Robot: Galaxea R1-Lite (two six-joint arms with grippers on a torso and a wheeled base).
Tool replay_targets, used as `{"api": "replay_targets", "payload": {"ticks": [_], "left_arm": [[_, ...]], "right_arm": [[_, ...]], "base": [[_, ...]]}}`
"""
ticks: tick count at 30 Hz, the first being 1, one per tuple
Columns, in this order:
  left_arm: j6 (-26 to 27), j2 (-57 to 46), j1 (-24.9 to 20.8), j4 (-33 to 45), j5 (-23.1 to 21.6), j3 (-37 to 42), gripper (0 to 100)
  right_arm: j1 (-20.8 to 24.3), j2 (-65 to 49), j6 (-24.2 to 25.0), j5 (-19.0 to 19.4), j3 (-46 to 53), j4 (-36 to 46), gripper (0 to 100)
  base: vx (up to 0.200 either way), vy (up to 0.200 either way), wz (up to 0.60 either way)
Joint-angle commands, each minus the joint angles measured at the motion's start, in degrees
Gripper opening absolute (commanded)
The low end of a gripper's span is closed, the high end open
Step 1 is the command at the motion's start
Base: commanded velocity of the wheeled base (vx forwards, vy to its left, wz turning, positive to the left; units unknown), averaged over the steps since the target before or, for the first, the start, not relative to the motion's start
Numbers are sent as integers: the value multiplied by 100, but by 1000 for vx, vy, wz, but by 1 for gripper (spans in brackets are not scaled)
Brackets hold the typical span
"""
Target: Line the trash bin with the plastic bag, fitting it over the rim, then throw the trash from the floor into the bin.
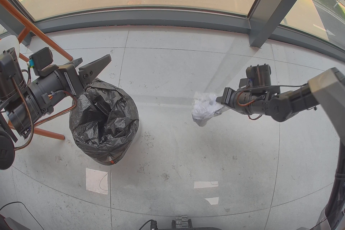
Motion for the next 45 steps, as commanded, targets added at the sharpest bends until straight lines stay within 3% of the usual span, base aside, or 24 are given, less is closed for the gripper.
{"api": "replay_targets", "payload": {"ticks": [1,3,6,15,45], "left_arm": [[-3,-74,-66,-9,-91,-54,100],[5,-74,-92,-9,-179,-142,100],[23,-127,-101,-9,-302,-168,100],[32,-188,-101,18,-346,-221,100],[14,-127,-101,0,-329,-485,100]], "right_arm": [[1059,-2065,956,170,529,838,0],[1508,-2188,1273,161,476,978,0],[1807,-2170,1299,144,529,970,0],[2123,-2021,1299,135,494,908,0],[2105,-1432,939,135,151,873,0]], "base": [[0,0,0],[0,0,0],[0,0,0],[0,178,0],[0,187,0]]}}
